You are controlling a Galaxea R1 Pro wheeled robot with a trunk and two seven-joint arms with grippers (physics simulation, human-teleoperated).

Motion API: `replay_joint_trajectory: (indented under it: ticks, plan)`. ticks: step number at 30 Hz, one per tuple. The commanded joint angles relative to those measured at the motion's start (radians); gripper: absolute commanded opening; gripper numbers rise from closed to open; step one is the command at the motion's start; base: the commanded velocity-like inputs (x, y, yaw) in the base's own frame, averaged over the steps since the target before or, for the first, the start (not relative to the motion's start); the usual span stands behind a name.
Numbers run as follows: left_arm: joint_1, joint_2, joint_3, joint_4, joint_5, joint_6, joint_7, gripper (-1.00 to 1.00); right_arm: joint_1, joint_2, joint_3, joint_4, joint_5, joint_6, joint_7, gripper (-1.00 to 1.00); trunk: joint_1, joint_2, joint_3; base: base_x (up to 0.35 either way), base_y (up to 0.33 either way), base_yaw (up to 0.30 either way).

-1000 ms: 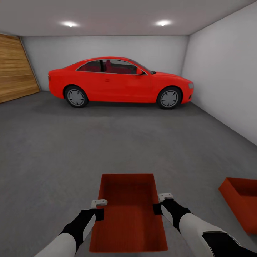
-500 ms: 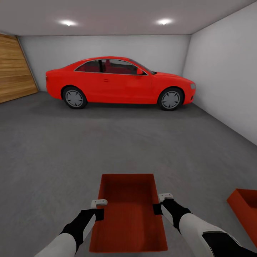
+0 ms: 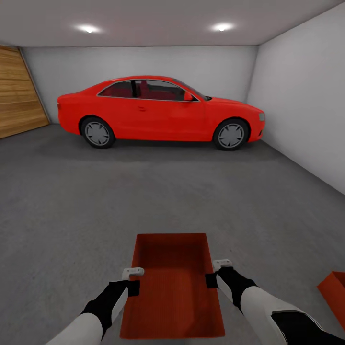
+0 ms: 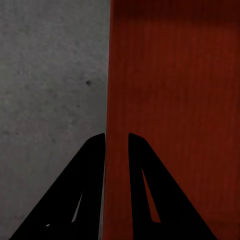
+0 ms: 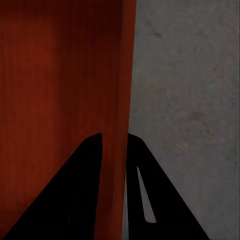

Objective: Move the two storage containers from the living room to the garage. In the garage, place one container on the floor and stack the other container on top of it (either order is fine).

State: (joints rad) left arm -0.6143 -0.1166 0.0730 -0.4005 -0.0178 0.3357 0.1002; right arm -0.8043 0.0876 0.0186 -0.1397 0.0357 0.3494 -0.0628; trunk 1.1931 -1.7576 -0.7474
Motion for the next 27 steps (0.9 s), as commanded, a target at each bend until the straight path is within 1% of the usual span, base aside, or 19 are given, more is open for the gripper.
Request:
replay_joint_trajectory:
  ticks: [1,18,27]
  plan:
    - [0.000,0.012,-0.018,0.002,0.029,0.016,-0.005,-1.00,-0.001,0.000,0.058,-0.005,-0.020,0.005,0.005,-1.00,0.001,0.000,-0.001,0.344,0.000,0.000]
    - [0.000,0.012,-0.019,0.002,0.029,0.016,-0.005,-1.00,-0.001,0.000,0.058,-0.005,-0.020,0.005,0.005,-1.00,0.001,0.000,-0.001,0.344,0.000,0.000]
    - [0.000,0.012,-0.019,0.002,0.029,0.016,-0.005,-1.00,-0.001,0.000,0.058,-0.005,-0.020,0.005,0.005,-1.00,0.001,0.000,-0.001,0.338,0.000,-0.087]
